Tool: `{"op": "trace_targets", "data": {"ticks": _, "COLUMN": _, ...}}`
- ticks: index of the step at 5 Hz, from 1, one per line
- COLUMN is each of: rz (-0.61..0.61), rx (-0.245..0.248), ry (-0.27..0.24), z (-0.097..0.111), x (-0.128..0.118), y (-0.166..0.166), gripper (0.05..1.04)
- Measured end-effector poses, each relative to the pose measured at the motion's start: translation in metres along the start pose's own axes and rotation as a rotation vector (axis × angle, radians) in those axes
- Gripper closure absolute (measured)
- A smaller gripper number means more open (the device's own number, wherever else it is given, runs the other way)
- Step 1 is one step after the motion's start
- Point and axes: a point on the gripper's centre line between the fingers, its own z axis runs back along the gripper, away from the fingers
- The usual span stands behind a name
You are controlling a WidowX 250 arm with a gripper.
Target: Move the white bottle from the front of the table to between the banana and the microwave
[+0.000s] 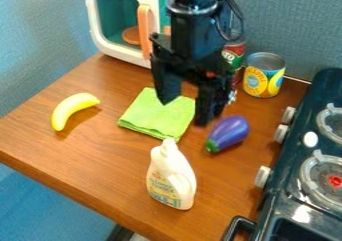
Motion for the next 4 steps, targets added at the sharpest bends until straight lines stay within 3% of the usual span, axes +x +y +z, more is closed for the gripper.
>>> {"op": "trace_targets", "data": {"ticks": 1, "rz": -0.004, "rx": 0.017, "ry": -0.001, "z": -0.007, "x": -0.002, "y": -0.009, "gripper": 0.084}}
{"op": "trace_targets", "data": {"ticks": 3, "rz": 0.064, "rx": 0.084, "ry": 0.100, "z": -0.023, "x": -0.009, "y": -0.005, "gripper": 0.084}}
{"op": "trace_targets", "data": {"ticks": 4, "rz": 0.076, "rx": 0.092, "ry": 0.130, "z": -0.027, "x": -0.011, "y": -0.004, "gripper": 0.084}}
